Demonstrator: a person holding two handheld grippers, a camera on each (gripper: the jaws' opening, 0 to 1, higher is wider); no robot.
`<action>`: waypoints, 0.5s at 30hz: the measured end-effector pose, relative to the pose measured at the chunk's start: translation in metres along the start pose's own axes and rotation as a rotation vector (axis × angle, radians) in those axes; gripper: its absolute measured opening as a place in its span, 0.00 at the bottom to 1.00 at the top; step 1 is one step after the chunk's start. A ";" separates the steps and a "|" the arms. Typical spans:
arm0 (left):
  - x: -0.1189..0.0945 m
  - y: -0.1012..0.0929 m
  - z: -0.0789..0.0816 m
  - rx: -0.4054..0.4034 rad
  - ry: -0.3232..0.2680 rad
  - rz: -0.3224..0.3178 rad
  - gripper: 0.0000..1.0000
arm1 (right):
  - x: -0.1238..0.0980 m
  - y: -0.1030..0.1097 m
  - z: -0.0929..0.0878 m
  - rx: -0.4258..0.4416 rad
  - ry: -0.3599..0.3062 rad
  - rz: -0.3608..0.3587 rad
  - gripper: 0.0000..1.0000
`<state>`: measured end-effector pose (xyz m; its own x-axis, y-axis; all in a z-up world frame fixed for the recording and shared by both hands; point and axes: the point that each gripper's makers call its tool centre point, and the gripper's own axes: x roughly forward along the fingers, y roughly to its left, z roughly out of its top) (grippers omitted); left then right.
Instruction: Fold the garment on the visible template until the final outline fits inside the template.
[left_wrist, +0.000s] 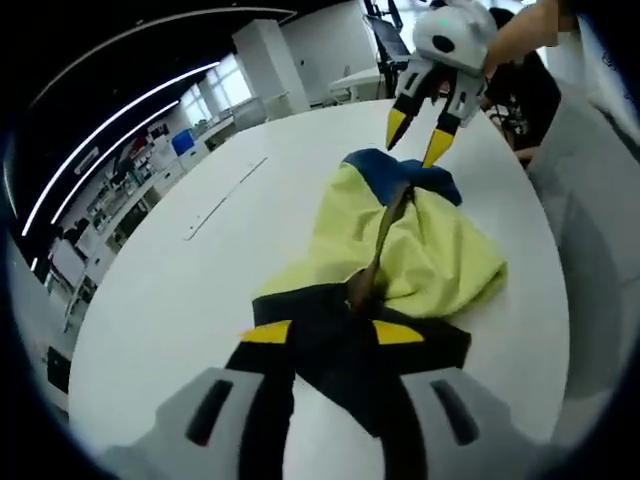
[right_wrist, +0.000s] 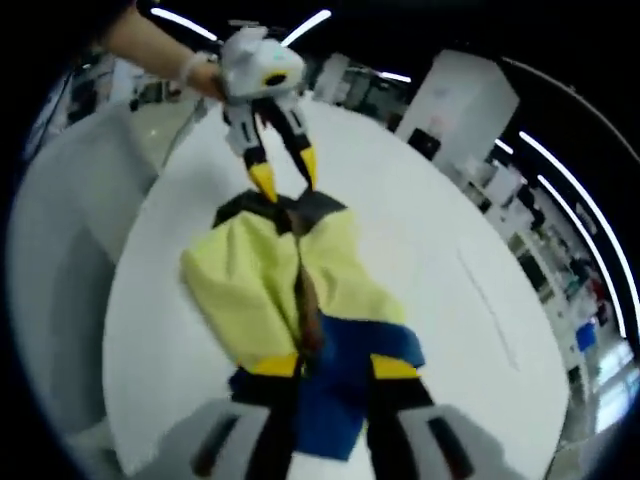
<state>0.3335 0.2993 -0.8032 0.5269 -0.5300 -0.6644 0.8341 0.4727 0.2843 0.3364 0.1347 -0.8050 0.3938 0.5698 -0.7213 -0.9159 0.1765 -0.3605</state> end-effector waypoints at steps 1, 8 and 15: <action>0.001 0.000 -0.001 0.000 0.006 -0.001 0.20 | 0.004 0.001 0.000 0.000 0.002 0.010 0.20; 0.008 0.002 -0.009 0.031 0.034 -0.016 0.14 | 0.022 0.006 -0.010 -0.045 0.037 0.055 0.08; 0.010 -0.001 -0.012 0.065 0.052 -0.032 0.13 | 0.021 0.001 -0.010 0.023 0.024 0.064 0.00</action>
<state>0.3359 0.3015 -0.8185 0.4925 -0.5061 -0.7080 0.8599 0.4085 0.3061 0.3443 0.1390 -0.8261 0.3357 0.5608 -0.7568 -0.9408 0.1591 -0.2994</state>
